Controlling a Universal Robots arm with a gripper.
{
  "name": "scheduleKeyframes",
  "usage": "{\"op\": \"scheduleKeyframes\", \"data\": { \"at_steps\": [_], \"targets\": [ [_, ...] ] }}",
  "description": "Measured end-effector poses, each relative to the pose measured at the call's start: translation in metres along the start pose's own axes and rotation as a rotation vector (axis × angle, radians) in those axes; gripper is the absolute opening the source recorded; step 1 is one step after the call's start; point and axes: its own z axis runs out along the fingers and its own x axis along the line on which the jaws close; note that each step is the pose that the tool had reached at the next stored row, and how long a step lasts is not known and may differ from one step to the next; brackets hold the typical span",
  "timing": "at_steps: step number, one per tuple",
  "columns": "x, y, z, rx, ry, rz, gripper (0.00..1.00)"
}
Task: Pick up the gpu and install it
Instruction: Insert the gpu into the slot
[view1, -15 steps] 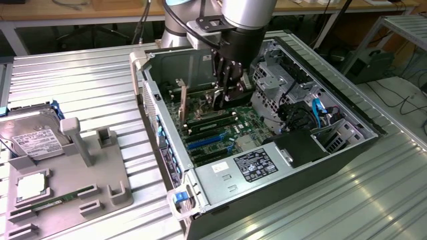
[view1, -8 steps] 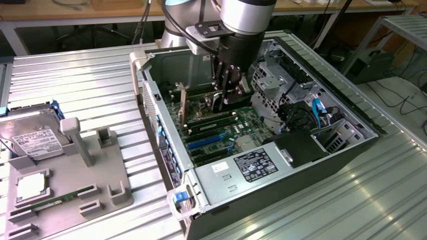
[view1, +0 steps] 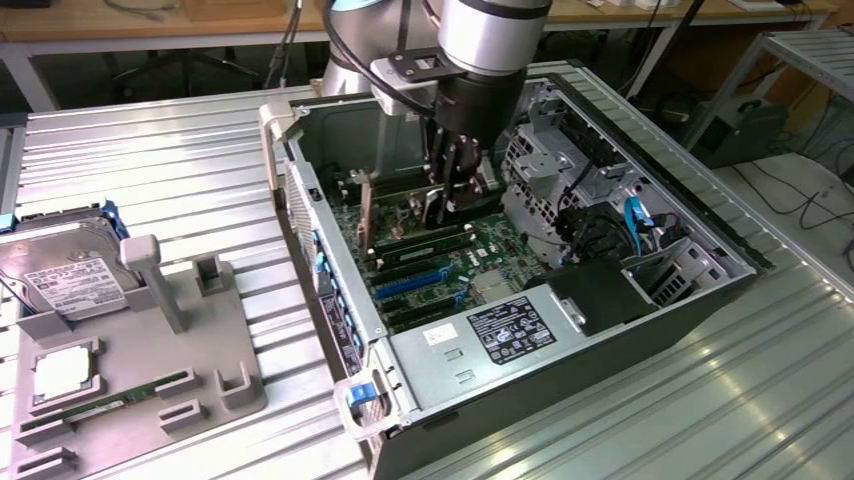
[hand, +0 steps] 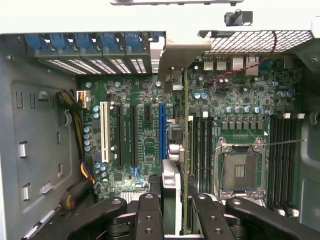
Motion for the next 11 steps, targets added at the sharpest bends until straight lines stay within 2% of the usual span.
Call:
{"op": "scheduleKeyframes", "data": {
  "at_steps": [11],
  "targets": [
    [0.000,0.0007,0.0109,-0.0001,0.0002,0.000,0.28]
  ]
}}
